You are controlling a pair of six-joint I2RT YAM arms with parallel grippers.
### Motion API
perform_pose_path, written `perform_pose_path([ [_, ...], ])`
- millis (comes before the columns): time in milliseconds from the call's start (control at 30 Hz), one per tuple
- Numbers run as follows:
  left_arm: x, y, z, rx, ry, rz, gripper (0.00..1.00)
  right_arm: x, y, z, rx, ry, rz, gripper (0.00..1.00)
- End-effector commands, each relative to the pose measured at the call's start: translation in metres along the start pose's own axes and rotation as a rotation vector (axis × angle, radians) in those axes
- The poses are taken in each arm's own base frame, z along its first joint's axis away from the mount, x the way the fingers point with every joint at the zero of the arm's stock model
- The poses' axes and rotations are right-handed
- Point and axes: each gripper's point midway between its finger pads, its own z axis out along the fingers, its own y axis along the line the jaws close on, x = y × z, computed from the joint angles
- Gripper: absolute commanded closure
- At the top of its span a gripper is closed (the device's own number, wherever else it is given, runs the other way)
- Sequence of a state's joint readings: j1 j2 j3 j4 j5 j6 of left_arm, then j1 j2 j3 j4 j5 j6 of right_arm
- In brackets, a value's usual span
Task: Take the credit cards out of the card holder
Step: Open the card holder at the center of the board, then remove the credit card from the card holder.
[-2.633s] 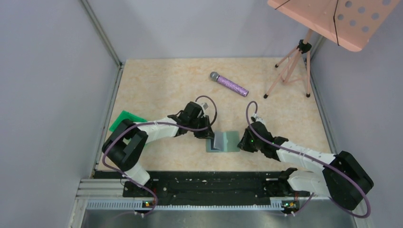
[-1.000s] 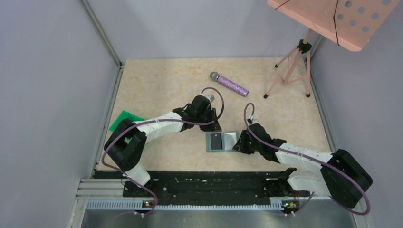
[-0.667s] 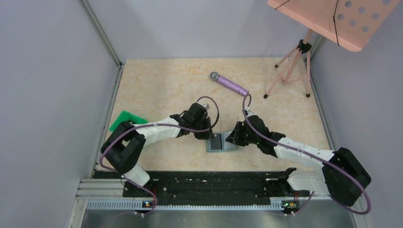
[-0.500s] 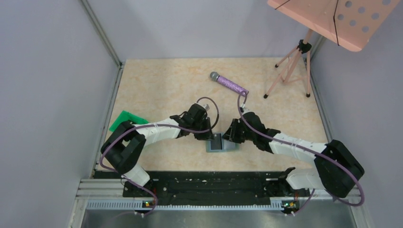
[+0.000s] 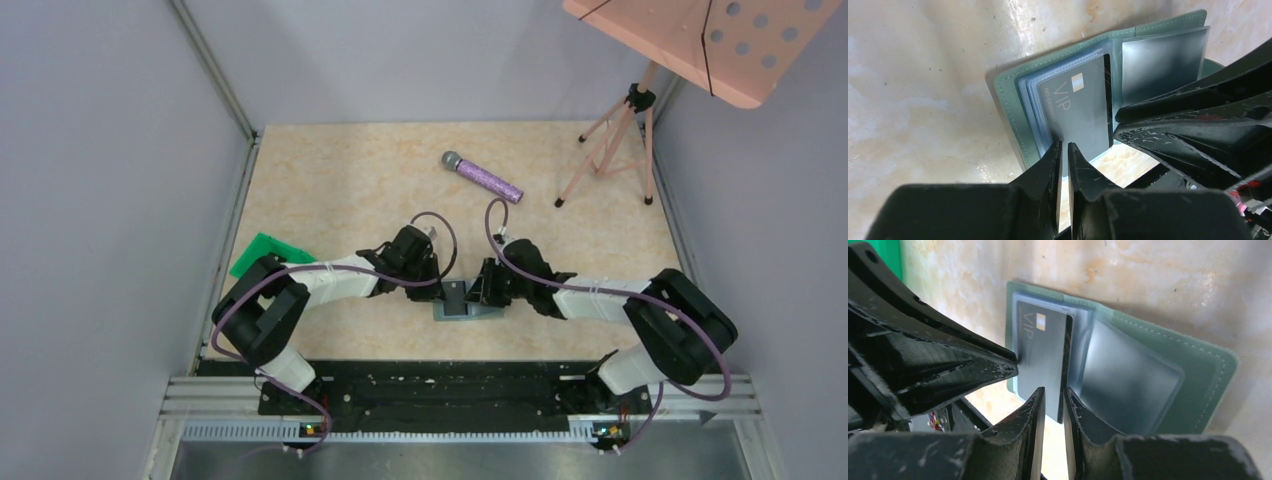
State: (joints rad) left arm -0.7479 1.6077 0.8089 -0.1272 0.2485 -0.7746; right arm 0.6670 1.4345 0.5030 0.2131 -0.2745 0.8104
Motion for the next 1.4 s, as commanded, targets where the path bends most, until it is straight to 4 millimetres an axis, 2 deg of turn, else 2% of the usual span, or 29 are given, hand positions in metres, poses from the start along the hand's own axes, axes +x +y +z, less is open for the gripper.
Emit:
perform_pose_path([
  [0,-0.006,-0.008,-0.001,0.04,-0.032,0.012,0.87,0.001,0.004,0.003,-0.061,0.009,-0.036,0.79],
  [233,-0.001,-0.004,0.001,0.034,-0.018,0.003,0.91,0.005,-0.002,0.003,-0.056,0.014,-0.041,0.77],
  [700,0.008,0.001,0.005,0.034,0.004,-0.006,0.93,0.013,-0.008,0.007,-0.065,0.027,-0.029,0.73],
  [833,0.005,-0.003,0.0,0.037,0.001,-0.002,0.93,0.012,-0.012,0.006,-0.034,0.024,-0.025,0.73],
  [933,-0.002,-0.012,-0.01,0.045,-0.013,0.012,0.92,0.011,-0.013,0.005,-0.023,0.019,-0.034,0.73],
  [1033,-0.008,-0.012,-0.016,0.014,-0.028,0.017,0.92,0.011,-0.014,0.004,-0.016,0.02,-0.038,0.73],
  [1367,-0.006,0.0,0.001,-0.037,0.004,0.004,0.93,0.014,-0.016,0.005,-0.016,0.037,-0.039,0.73],
])
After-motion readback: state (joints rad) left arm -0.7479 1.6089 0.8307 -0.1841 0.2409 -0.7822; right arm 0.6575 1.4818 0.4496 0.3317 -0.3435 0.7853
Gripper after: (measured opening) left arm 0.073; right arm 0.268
